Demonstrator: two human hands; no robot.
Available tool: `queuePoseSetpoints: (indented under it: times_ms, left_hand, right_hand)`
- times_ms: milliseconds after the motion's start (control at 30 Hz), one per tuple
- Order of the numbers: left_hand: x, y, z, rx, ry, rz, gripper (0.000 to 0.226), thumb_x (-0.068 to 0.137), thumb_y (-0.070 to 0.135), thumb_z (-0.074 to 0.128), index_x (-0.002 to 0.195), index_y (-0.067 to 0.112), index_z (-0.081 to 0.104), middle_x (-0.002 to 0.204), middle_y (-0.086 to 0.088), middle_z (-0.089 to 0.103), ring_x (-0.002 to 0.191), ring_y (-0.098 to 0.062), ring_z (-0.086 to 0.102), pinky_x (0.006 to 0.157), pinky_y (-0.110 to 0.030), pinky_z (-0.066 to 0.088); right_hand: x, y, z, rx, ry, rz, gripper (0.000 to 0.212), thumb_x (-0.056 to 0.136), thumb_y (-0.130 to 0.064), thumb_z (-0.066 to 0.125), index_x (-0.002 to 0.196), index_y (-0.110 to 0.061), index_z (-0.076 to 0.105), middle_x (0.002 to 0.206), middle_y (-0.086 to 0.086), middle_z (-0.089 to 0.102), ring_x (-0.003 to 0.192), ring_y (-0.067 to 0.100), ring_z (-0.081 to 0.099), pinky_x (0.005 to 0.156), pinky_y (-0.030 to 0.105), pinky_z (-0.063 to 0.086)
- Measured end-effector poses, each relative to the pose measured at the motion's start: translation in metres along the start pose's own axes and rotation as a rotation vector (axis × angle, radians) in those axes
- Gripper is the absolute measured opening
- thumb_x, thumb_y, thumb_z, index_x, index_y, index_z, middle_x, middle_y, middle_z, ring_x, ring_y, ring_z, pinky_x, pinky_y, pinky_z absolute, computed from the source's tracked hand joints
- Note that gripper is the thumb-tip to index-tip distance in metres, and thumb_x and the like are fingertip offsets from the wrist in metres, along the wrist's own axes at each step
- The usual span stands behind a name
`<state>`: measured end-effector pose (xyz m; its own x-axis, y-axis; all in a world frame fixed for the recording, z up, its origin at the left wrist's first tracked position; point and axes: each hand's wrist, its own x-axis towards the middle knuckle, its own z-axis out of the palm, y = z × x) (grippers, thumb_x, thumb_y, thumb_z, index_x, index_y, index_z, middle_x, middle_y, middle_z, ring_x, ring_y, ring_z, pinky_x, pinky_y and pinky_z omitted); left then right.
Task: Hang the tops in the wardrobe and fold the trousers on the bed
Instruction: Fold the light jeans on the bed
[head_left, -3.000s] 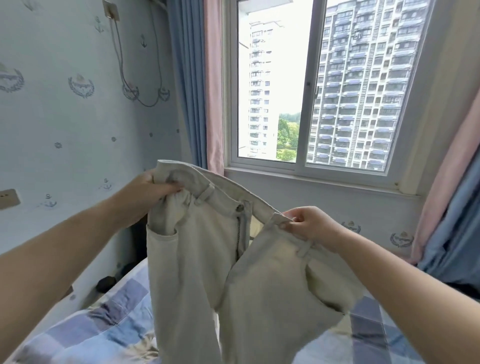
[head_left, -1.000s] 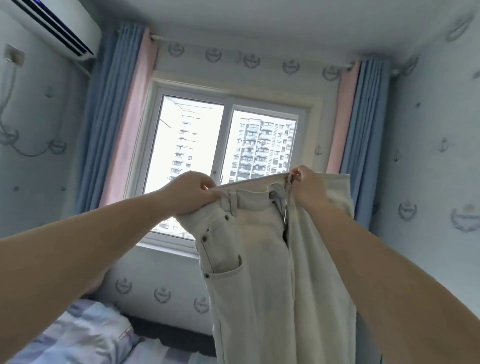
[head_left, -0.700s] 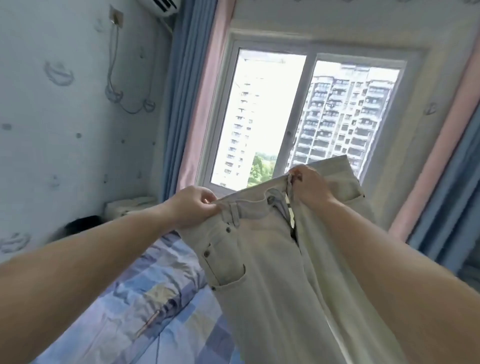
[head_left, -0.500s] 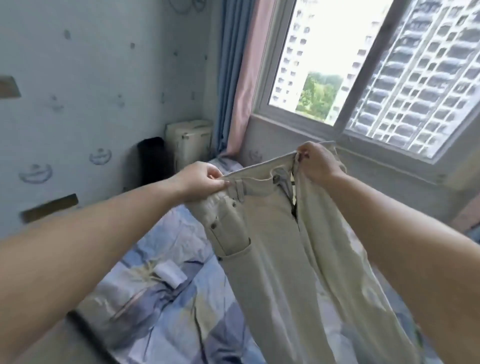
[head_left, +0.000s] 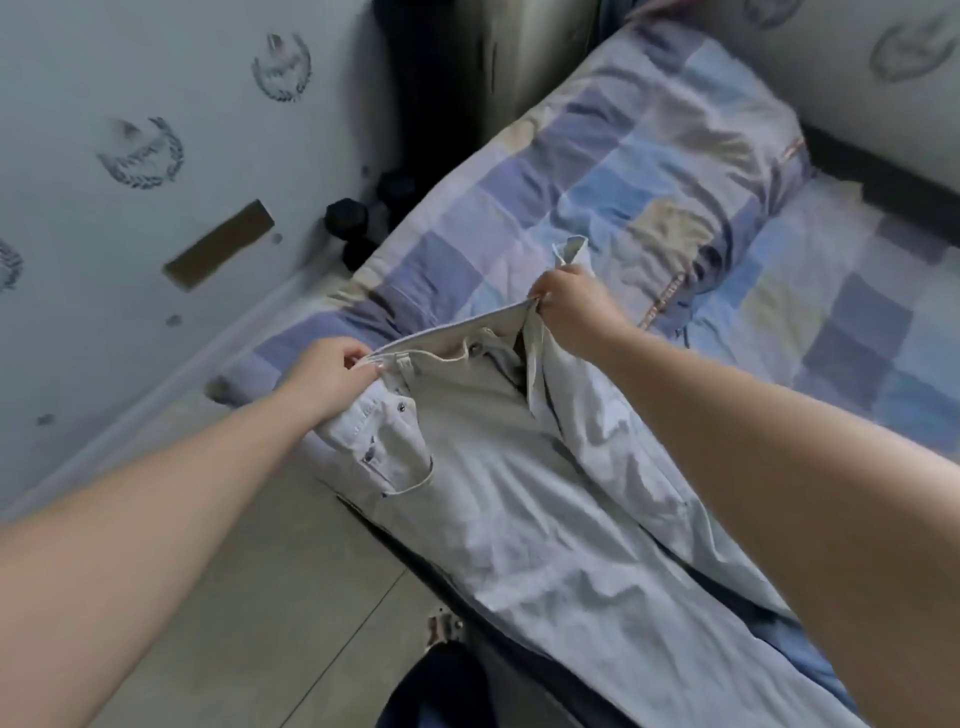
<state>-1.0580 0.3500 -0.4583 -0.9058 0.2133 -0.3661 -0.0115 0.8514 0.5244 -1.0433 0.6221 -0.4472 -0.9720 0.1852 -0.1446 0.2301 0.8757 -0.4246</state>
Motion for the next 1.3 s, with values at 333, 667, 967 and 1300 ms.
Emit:
queuePoseSetpoints:
  times_ms: [333, 667, 967, 1300]
  left_hand:
    - [0.105, -0.160, 0.025, 0.198, -0.066, -0.155, 0.019, 0.089, 0.035, 0.063, 0.085, 0.017, 0.062, 0.072, 0.007, 0.057, 0.078, -0.021, 0.054, 0.063, -0.030, 0.035]
    - [0.164, -0.171, 0.066, 0.142, -0.078, -0.058, 0.042, 0.083, 0.022, 0.068, 0.123, 0.018, 0.055, 0.120, -0.004, 0.058, 0.106, -0.020, 0.056, 0.095, -0.033, 0.043]
    - [0.200, -0.151, 0.114, 0.312, -0.346, -0.100, 0.031, 0.084, 0.032, 0.068, 0.104, 0.023, 0.047, 0.108, -0.001, 0.060, 0.102, -0.021, 0.056, 0.081, -0.031, 0.043]
    - [0.213, -0.131, 0.128, -0.261, -0.123, -0.207, 0.034, 0.084, -0.003, 0.045, 0.090, 0.020, 0.070, 0.077, -0.002, 0.063, 0.062, -0.009, 0.054, 0.059, -0.018, 0.042]
  right_hand:
    - [0.118, -0.063, 0.193, 0.032, -0.154, 0.002, 0.028, 0.091, -0.016, 0.041, 0.112, -0.012, 0.059, 0.118, 0.012, 0.050, 0.104, 0.034, 0.053, 0.084, 0.035, 0.044]
    - [0.089, -0.042, 0.307, 0.039, -0.400, 0.125, 0.039, 0.087, -0.016, 0.051, 0.125, -0.012, 0.045, 0.132, 0.009, 0.041, 0.118, 0.033, 0.047, 0.087, 0.039, 0.045]
    - [0.082, -0.022, 0.330, 0.218, -0.049, 0.201, 0.015, 0.094, -0.028, 0.047, 0.098, -0.015, 0.053, 0.101, 0.003, 0.053, 0.097, 0.024, 0.049, 0.068, 0.033, 0.038]
    - [0.060, -0.033, 0.325, 0.350, -0.115, 0.029, 0.023, 0.089, -0.016, 0.050, 0.109, -0.011, 0.058, 0.118, 0.009, 0.056, 0.109, 0.026, 0.048, 0.092, 0.038, 0.036]
